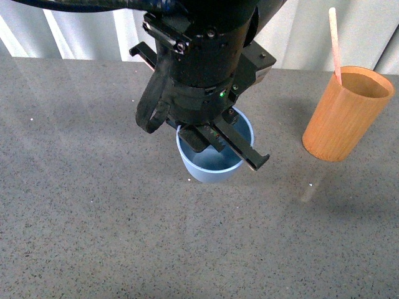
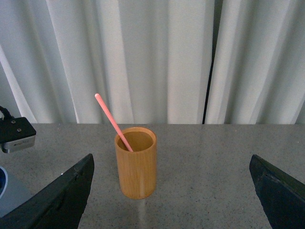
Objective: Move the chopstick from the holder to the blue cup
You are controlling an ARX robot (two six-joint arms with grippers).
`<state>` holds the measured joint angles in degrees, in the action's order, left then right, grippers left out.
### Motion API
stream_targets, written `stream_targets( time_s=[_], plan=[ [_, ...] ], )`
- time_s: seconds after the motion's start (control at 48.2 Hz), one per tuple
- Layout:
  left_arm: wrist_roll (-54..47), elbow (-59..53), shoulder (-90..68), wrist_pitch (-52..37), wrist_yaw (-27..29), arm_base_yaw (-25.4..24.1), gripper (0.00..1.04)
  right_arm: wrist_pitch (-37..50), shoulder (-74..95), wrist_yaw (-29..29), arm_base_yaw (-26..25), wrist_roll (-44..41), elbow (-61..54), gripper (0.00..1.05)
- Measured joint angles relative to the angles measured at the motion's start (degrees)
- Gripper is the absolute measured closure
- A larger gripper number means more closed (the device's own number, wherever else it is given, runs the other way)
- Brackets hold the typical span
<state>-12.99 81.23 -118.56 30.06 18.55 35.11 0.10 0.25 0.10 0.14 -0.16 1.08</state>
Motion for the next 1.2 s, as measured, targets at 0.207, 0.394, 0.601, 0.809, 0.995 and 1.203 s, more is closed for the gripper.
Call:
stream_targets(
  time_s=[0.207,0.394,0.601,0.809,0.995,1.203],
  plan=[
    [-3.78,0.68,-2.21,-0.07,2.38,-2.43,1.01,0.0,0.0,-0.02,0.0,0.0,0.0,0.1],
    [-5.18,-1.33,-2.21,-0.5,2.01,-2.91,1.01,0.0,0.0,0.0,0.0,0.0,0.0,0.1],
    [-6.75,-4.55,-0.7,0.48,0.59,-2.86,1.01,0.0,0.0,0.0,0.0,0.0,0.0,0.1],
    [-7.34,-4.9,0.11,1.09,-0.55,-2.86,1.01,0.0,0.0,0.0,0.0,0.0,0.0,0.1],
    [-7.5,-4.76,-0.04,0.77,-0.68,-2.67,1.01,0.0,0.0,0.0,0.0,0.0,0.0,0.1],
    [-7.48,-3.69,-1.2,0.42,-0.76,-2.58,1.01,0.0,0.0,-0.02,0.0,0.0,0.0,0.1]
  ],
)
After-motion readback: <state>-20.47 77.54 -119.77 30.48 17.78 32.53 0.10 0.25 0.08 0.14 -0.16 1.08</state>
